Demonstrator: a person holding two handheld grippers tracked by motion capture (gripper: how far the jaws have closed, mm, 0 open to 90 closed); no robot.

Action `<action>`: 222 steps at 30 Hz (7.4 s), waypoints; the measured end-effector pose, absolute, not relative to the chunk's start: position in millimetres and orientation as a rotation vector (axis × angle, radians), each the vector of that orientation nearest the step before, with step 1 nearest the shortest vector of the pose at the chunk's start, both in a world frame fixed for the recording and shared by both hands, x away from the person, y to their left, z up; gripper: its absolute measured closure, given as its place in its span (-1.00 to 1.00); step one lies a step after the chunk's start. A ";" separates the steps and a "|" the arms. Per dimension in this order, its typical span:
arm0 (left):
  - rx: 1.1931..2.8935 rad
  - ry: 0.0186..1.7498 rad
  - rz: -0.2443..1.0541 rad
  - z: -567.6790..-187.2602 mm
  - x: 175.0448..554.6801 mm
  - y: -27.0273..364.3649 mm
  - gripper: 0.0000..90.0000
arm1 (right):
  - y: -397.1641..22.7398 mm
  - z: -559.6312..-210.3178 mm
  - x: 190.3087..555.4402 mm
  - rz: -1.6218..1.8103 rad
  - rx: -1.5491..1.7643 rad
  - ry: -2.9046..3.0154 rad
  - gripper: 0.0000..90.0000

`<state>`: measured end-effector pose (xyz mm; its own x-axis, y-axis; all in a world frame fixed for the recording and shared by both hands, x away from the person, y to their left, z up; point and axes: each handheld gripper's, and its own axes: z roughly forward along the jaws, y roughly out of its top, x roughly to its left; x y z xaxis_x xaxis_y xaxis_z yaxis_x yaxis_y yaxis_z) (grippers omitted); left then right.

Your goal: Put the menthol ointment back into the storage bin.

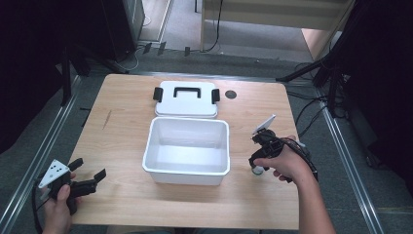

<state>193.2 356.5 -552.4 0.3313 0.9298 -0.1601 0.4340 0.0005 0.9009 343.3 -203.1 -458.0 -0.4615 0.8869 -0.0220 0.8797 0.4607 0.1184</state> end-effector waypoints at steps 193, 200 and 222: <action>1.629 1.240 0.621 -552.1 193.2 355.5 -1.00 | -36.0 -453.8 349.6 0.120 1.084 2.954 0.14; 1.633 1.240 0.622 -552.0 193.4 355.5 -1.00 | -32.3 -462.6 347.1 0.056 0.997 2.955 0.14; 1.631 1.242 0.629 -552.3 193.5 354.4 -1.00 | -36.8 -437.8 341.6 0.109 0.924 2.919 -0.19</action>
